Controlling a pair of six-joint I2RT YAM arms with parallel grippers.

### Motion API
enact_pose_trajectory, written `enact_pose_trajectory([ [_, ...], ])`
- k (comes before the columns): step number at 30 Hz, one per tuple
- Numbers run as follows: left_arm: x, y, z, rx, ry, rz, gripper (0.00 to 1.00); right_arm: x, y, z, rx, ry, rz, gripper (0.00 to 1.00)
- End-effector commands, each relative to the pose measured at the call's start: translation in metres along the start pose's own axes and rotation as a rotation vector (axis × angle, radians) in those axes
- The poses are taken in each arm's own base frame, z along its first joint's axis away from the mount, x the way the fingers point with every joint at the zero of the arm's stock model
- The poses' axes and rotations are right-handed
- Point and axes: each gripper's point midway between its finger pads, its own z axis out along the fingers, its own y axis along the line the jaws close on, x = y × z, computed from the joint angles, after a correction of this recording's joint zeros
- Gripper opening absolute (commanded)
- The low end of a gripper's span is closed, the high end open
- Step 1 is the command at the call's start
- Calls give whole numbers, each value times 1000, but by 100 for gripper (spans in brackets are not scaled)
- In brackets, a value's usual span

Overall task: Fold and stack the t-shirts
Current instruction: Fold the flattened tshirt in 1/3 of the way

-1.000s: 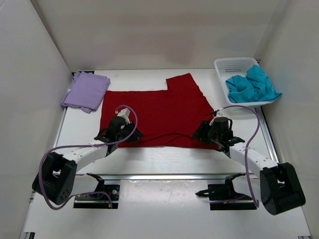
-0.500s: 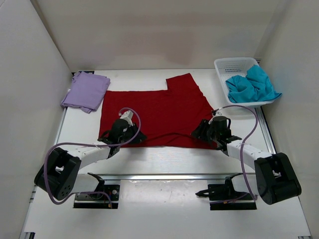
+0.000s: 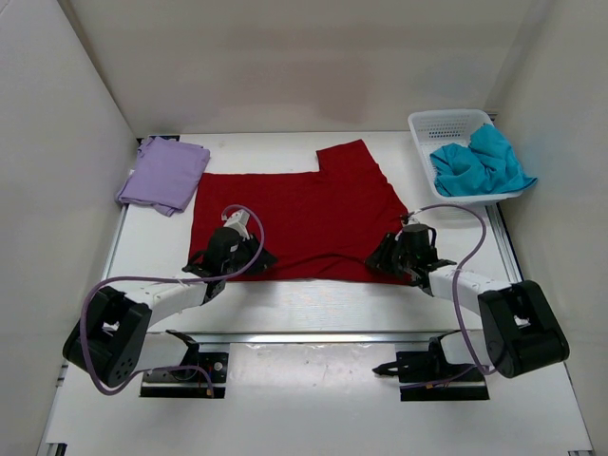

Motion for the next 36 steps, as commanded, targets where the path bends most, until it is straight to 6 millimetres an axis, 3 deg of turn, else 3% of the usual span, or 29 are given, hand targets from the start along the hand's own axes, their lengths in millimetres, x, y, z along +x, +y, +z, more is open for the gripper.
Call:
enact_pose_trajectory([
  [1, -6, -10, -1, 45, -21, 6, 20, -21, 19, 2, -62, -57, -5, 26],
  [4, -3, -8, 0, 44, -12, -6, 20, -29, 21, 4, -59, -71, 3, 9],
  [7, -2, -6, 0, 46, -11, -7, 20, -41, 32, 10, -54, -85, -33, 1],
  [10, -6, -10, 0, 53, -18, 1, 19, -58, 49, 17, -64, -109, -69, 0],
  [12, -6, -8, -1, 54, -19, -20, 19, -58, 46, 31, -41, -79, -79, 0],
  [13, -8, -7, -2, 56, -26, -28, 19, -70, 56, 32, -56, -99, -95, 0],
  [17, -17, -15, 0, 70, -51, -29, 18, -86, 59, 55, -14, -115, -140, 0],
  [18, -16, -16, 1, 66, -48, -30, 19, -86, 55, 62, 5, -106, -144, 0],
  [21, -13, -16, 2, 68, -39, -32, 18, -94, 75, 78, -32, -95, -170, 1],
  [27, -14, -15, 1, 63, -44, -35, 18, -84, 96, 99, -8, -61, -288, 0],
  [29, -17, -14, -1, 58, -62, -33, 18, -80, 99, 100, -5, -60, -312, 7],
  [32, -20, -14, -2, 56, -72, -40, 17, -74, 102, 95, -5, -53, -340, 31],
  [33, -20, -16, -2, 61, -69, -36, 18, -80, 105, 89, -9, -79, -344, 39],
  [35, -23, -24, 1, 68, -68, -14, 18, -84, 105, 76, -13, -103, -340, 42],
  [36, -15, -22, 6, 49, -41, 7, 18, -87, 110, 66, -27, -130, -348, 43],
])
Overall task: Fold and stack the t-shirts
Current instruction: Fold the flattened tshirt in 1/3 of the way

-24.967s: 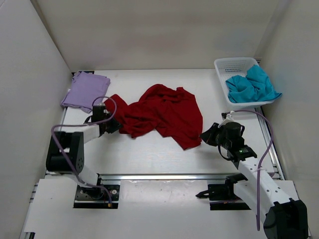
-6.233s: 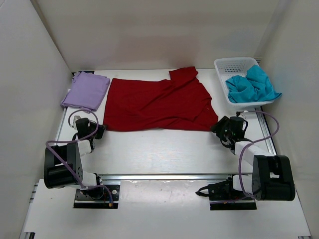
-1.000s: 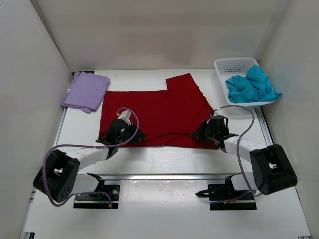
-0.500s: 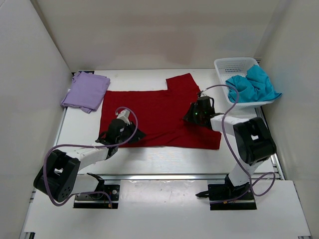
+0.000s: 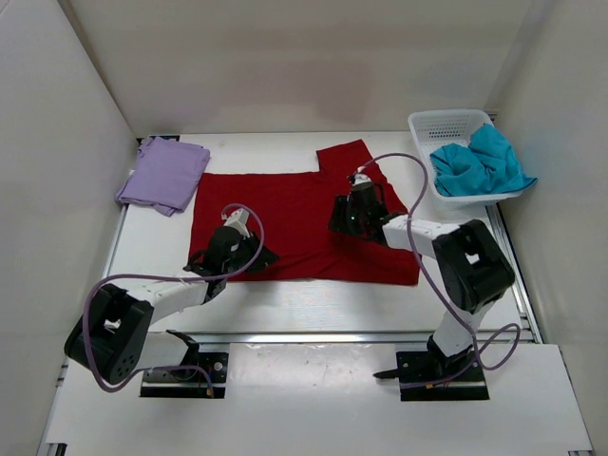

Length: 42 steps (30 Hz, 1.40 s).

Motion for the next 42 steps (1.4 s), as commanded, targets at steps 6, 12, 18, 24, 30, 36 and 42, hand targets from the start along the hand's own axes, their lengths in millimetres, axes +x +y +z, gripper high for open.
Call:
enact_pose_trajectory([
  [6, 7, -22, 29, -21, 72, 136, 17, 2, -17, -67, -19, -137, 53, 8],
  [12, 41, -18, 44, -37, 159, 187, 17, 67, -20, -68, -40, 21, 30, 0],
  [18, 61, 8, 50, -114, 211, 208, 14, 121, -34, -74, 13, 154, -20, 0],
  [24, 89, 28, 13, -134, 232, 169, 13, 168, -49, -106, 72, 226, -21, 0],
  [30, 115, 31, -14, -123, 291, 128, 14, 191, -52, -136, 43, 253, 73, 0],
  [36, 77, -2, -20, -54, 209, 138, 15, 131, -23, -146, -101, 132, 67, 1],
  [42, -102, -43, -7, -47, -131, 101, 8, 47, 15, -139, -207, -20, -7, 0],
])
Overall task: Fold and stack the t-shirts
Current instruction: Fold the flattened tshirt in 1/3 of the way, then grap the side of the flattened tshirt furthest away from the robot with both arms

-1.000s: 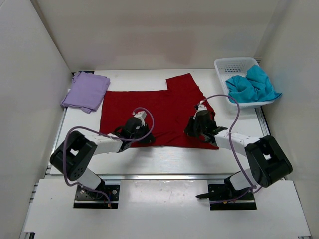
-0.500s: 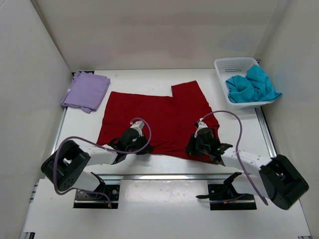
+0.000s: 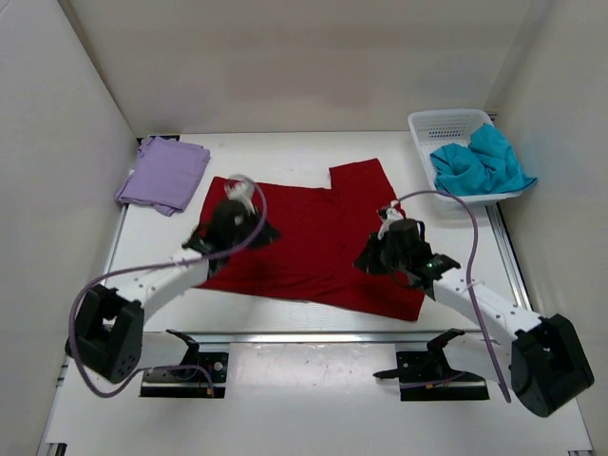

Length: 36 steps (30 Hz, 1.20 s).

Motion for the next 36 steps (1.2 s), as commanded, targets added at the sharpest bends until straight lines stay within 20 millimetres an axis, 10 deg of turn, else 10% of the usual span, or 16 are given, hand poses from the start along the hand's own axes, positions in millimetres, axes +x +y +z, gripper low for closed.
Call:
enact_pose_trajectory([
  [1, -123, 19, -3, -17, -216, -138, 5, -55, 34, 8, -120, -106, -68, 0],
  [7, -196, 98, 44, -191, -279, -253, 1, -73, 65, 42, -185, -73, -113, 0],
  [15, -270, 187, 89, -438, -279, -269, 25, -39, 68, 48, -202, -32, -129, 0],
  [23, -279, 239, 104, -631, -165, -181, 36, -40, 56, 40, -187, -64, -104, 1],
  [36, -278, 257, 122, -735, -32, -102, 42, -38, 64, 40, -230, -63, -121, 0],
])
